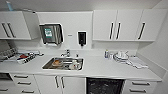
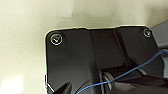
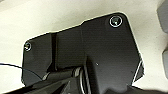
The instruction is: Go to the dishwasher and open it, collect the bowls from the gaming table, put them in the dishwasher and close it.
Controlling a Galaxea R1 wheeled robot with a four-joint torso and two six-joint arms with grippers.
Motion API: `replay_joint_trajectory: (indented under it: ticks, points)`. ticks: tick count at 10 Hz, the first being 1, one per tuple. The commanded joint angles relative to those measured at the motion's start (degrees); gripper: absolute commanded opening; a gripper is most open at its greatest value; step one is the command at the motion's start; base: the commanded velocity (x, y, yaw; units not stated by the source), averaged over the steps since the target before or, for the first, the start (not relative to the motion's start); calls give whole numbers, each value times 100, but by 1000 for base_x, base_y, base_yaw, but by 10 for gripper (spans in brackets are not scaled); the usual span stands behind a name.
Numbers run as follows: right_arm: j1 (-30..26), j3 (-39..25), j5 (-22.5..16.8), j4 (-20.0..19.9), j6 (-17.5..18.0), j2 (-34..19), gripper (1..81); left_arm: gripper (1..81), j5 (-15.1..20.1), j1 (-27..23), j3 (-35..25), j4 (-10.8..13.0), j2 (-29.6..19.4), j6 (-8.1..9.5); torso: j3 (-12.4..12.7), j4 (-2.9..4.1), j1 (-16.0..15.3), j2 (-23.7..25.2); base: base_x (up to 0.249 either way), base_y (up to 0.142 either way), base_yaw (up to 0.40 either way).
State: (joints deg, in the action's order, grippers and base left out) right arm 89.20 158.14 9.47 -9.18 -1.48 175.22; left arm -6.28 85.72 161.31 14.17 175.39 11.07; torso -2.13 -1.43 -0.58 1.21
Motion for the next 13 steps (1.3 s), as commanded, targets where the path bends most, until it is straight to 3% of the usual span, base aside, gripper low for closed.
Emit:
replay_joint_trajectory:
  ticks: [1, 4, 5, 8, 13]
  points:
    - [-292, -3, -235, -40, -19, -19, 811, 811, 276, -236, 15, 51, 14, -96, 0, 0, 0, 0, 0, 0, 331]
    - [-301, 5, -235, -58, -2, -10, 811, 811, 276, -227, 15, 60, 14, -148, 0, 0, -2, 0, 0, 0, 332]
    - [-301, 14, -235, -58, -2, -10, 811, 811, 276, -236, 6, 51, 32, -332, 0, 0, -2, 0, 0, 0, 332]
    - [-249, 6, -235, -58, 7, -10, 811, 811, 276, -236, 6, 51, 58, -483, 2, 0, -2, 0, 0, 0, 339]
    - [-249, 58, -235, -49, -11, -10, 811, 811, 232, -235, 6, 60, 58, -492, 2, 0, -2, 0, 0, 0, 342]
